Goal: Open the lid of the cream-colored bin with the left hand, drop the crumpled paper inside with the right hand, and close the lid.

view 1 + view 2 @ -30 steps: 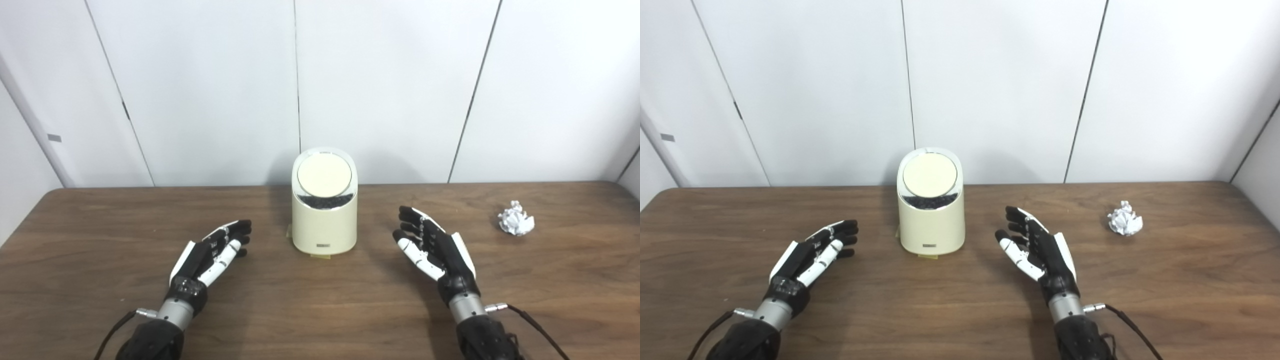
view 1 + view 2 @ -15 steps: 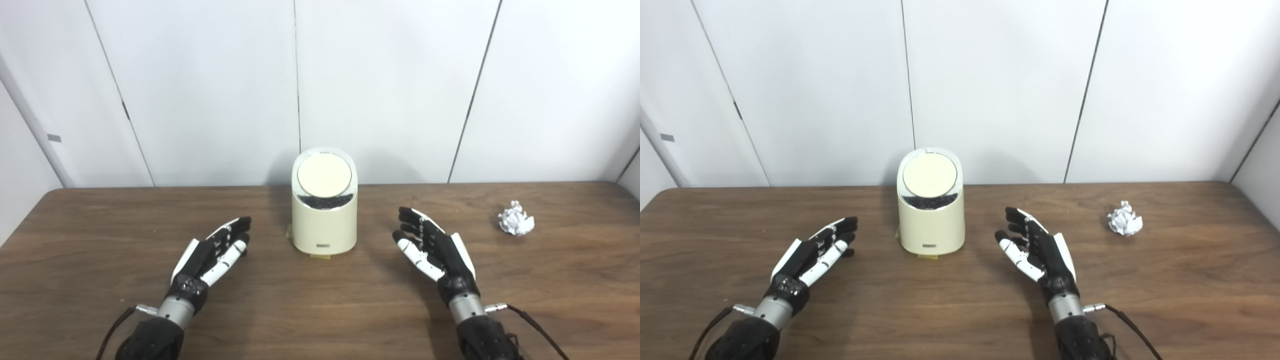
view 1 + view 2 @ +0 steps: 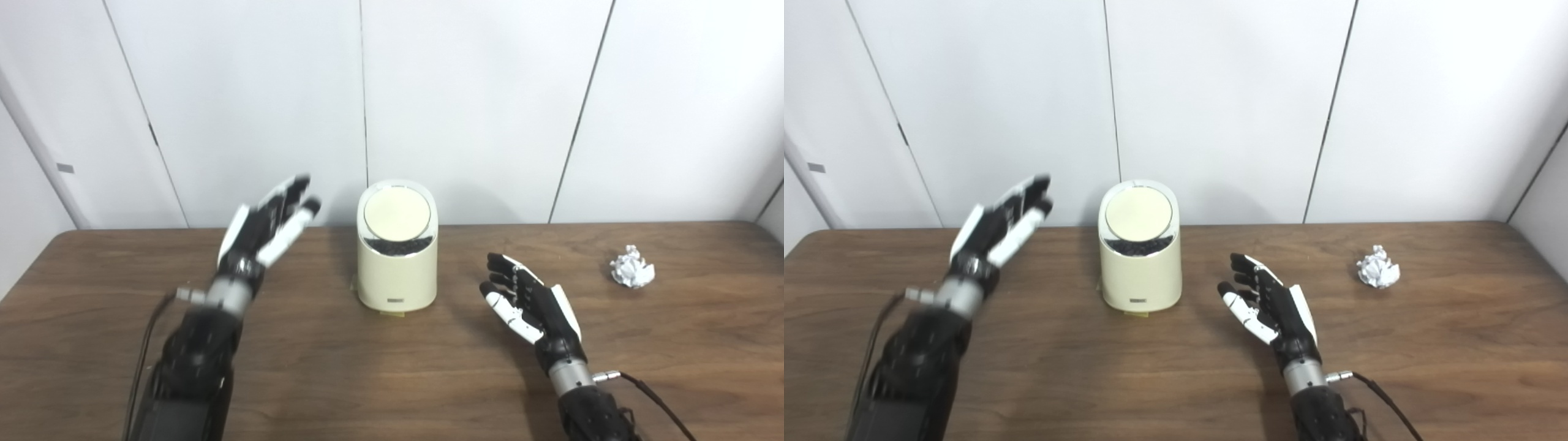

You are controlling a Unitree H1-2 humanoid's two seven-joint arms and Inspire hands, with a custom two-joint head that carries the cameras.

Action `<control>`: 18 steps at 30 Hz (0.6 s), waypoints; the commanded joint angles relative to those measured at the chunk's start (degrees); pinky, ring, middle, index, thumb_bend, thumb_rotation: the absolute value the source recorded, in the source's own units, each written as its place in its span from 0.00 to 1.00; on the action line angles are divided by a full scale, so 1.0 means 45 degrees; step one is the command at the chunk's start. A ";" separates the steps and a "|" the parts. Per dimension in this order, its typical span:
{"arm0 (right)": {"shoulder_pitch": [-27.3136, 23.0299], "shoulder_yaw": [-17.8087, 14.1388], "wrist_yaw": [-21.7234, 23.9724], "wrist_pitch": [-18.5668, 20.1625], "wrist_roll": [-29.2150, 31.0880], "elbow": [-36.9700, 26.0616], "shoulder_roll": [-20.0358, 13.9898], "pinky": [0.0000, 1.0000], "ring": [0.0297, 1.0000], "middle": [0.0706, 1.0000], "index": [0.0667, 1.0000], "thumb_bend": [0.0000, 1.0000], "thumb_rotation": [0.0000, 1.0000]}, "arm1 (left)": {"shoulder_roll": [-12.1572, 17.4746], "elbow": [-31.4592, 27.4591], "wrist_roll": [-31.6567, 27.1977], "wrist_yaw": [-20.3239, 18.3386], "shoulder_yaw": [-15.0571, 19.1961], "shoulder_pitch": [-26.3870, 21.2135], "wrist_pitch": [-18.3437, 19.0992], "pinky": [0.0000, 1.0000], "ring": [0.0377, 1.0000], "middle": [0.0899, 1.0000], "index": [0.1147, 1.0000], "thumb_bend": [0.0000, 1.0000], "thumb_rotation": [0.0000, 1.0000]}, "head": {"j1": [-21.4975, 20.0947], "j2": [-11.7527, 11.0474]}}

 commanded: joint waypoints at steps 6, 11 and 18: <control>-0.0487 -0.0051 -0.0064 -0.0475 0.0131 -0.0291 -0.0001 0.77 0.84 0.83 0.81 0.22 0.44 | -0.0475 -0.0666 0.1557 0.0555 -0.0812 -0.1983 0.0665 0.88 0.94 0.93 0.91 0.93 0.64 | -0.0045 0.0029; -0.0476 -0.0005 -0.0118 -0.0698 0.0035 -0.0217 -0.0016 0.77 0.83 0.83 0.80 0.22 0.46 | -0.0605 0.0136 0.2367 0.0602 -0.1486 -0.2608 0.0244 0.82 0.91 0.92 0.94 0.91 0.52 | -0.0077 0.0055; -0.0520 0.0022 -0.0188 -0.0803 -0.0068 -0.0118 0.0005 0.75 0.83 0.82 0.80 0.22 0.48 | -0.0127 0.1668 0.5734 0.1744 -0.3397 -0.3184 -0.1012 0.71 0.87 0.93 0.92 1.00 0.41 | -0.0123 0.0027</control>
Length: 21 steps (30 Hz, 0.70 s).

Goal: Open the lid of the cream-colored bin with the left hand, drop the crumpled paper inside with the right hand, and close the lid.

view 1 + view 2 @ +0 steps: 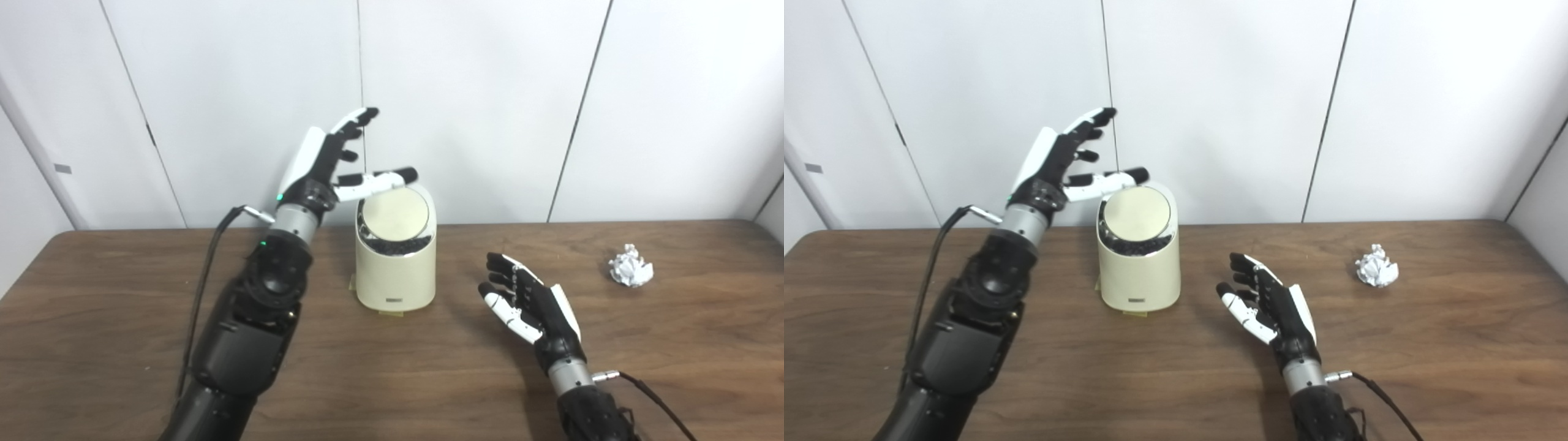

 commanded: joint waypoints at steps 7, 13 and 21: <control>-0.0455 -0.0058 -0.0040 -0.0387 0.0162 -0.0370 0.0035 0.76 0.83 0.82 0.80 0.22 0.48 | 0.0569 0.1292 0.3438 0.1609 -0.1264 -0.0970 -0.1669 0.96 0.99 0.96 0.94 1.00 0.37 | -0.0059 0.0006; -0.0360 -0.0083 -0.0004 -0.0357 0.0192 -0.0499 -0.0022 0.77 0.83 0.82 0.80 0.22 0.47 | 0.0586 0.1828 0.3993 0.2003 -0.1239 -0.0717 -0.2101 1.00 0.99 0.96 0.95 1.00 0.32 | -0.0060 0.0022; -0.0285 -0.0129 0.0047 -0.0434 0.0399 -0.0562 -0.0029 0.77 0.83 0.83 0.80 0.22 0.46 | 0.0743 0.2274 0.4158 0.2181 -0.1015 -0.0702 -0.2389 1.00 0.99 0.96 0.95 0.98 0.35 | -0.0012 0.0007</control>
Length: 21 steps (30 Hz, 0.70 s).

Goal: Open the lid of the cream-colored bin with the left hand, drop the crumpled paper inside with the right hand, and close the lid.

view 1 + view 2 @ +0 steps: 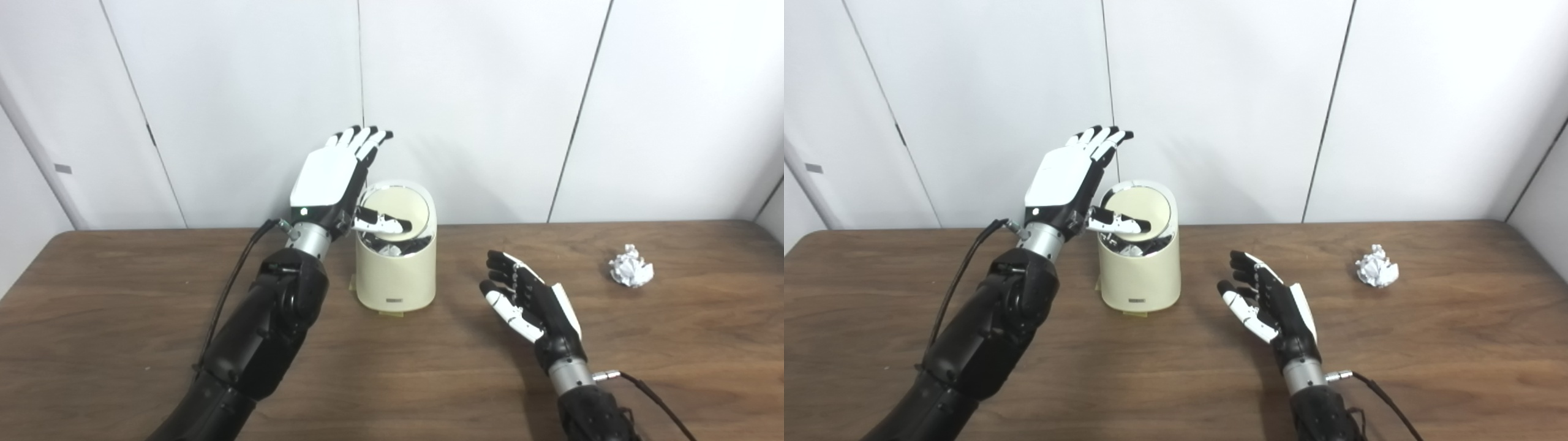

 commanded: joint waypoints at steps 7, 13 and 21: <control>-0.0273 -0.0049 0.0060 -0.0335 0.0107 -0.0534 -0.0121 0.78 0.83 0.83 0.80 0.23 0.48 | 0.0175 -0.0181 0.0683 0.0645 0.0343 -0.0559 0.0055 0.99 0.96 0.93 0.93 0.93 0.37 | 0.0003 0.0018; -0.0239 -0.0048 -0.0023 -0.0060 -0.0004 -0.0703 -0.0079 0.77 0.82 0.82 0.79 0.22 0.46 | 0.0312 0.0002 0.1228 0.0863 0.0223 -0.0639 0.0041 1.00 0.97 0.94 0.94 0.97 0.28 | 0.0004 0.0039; -0.0235 0.0015 -0.0035 0.0013 -0.0083 -0.0740 -0.0048 0.77 0.83 0.83 0.80 0.22 0.45 | 0.1195 0.0457 0.3869 0.2447 -0.1223 -0.0732 -0.0619 1.00 0.98 0.93 0.93 1.00 0.28 | -0.0011 0.0009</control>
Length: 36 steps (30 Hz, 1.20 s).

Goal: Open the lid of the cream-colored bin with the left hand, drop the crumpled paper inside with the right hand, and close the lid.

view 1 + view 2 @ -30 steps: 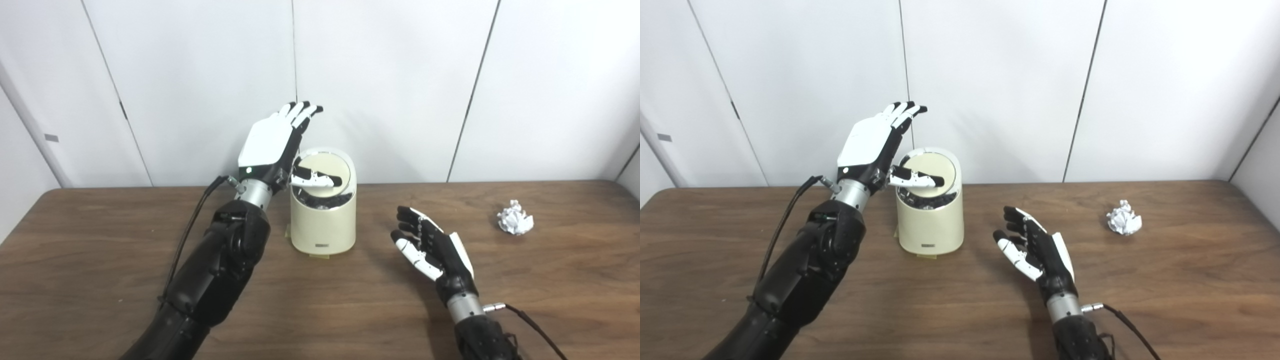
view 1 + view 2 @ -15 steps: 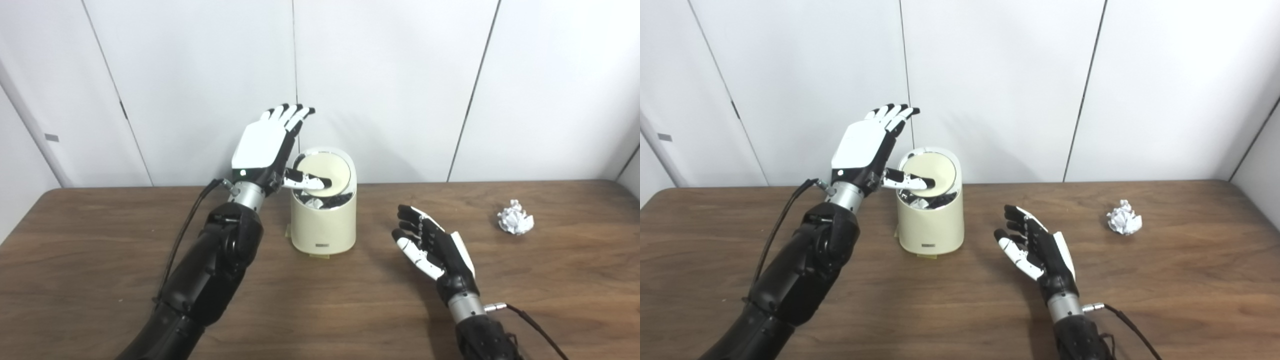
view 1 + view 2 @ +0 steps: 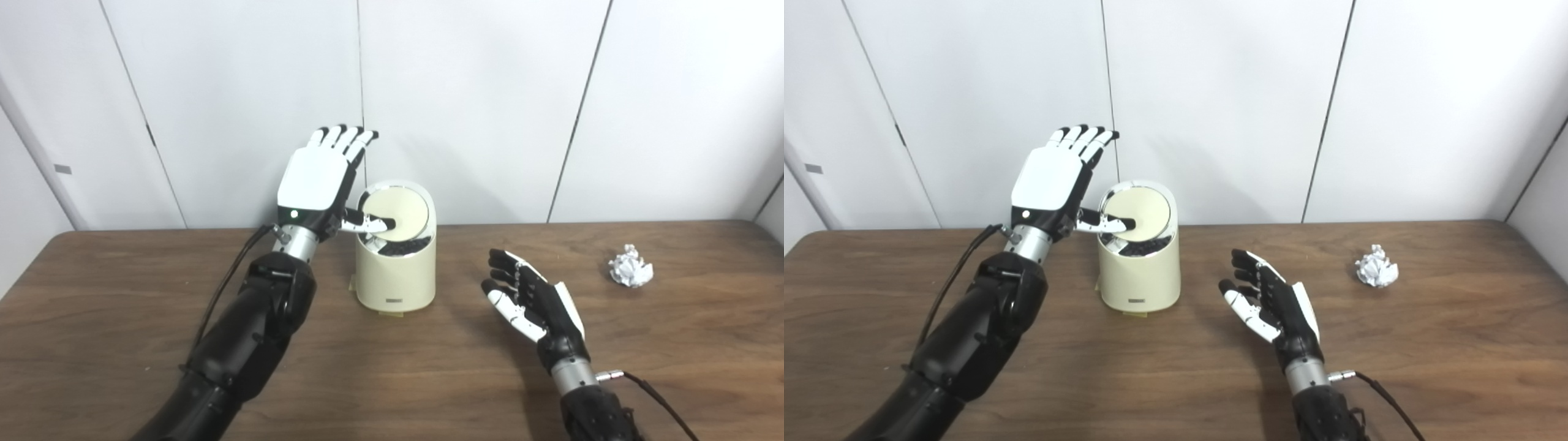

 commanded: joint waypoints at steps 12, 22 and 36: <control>-0.0354 0.0031 -0.0078 -0.0084 -0.0093 -0.0434 0.0092 0.77 0.83 0.83 0.80 0.24 0.48 | 0.0926 0.0782 0.2620 0.1495 -0.1463 -0.0617 -0.0735 1.00 1.00 0.96 0.95 1.00 0.24 | -0.0037 0.0025; -0.0463 0.0056 -0.0011 -0.0501 -0.0076 -0.0149 -0.0018 0.76 0.83 0.82 0.80 0.22 0.45 | 0.1195 0.1108 0.2941 0.1825 -0.1795 -0.0622 -0.0975 1.00 0.99 0.96 0.94 1.00 0.26 | -0.0036 0.0089; -0.0583 0.0072 -0.0131 -0.0643 -0.0159 0.0101 0.0049 0.76 0.83 0.82 0.80 0.23 0.47 | 0.1228 0.1008 0.1831 0.1564 -0.1127 -0.0804 -0.1571 1.00 0.99 0.94 0.93 1.00 0.28 | -0.0035 0.0019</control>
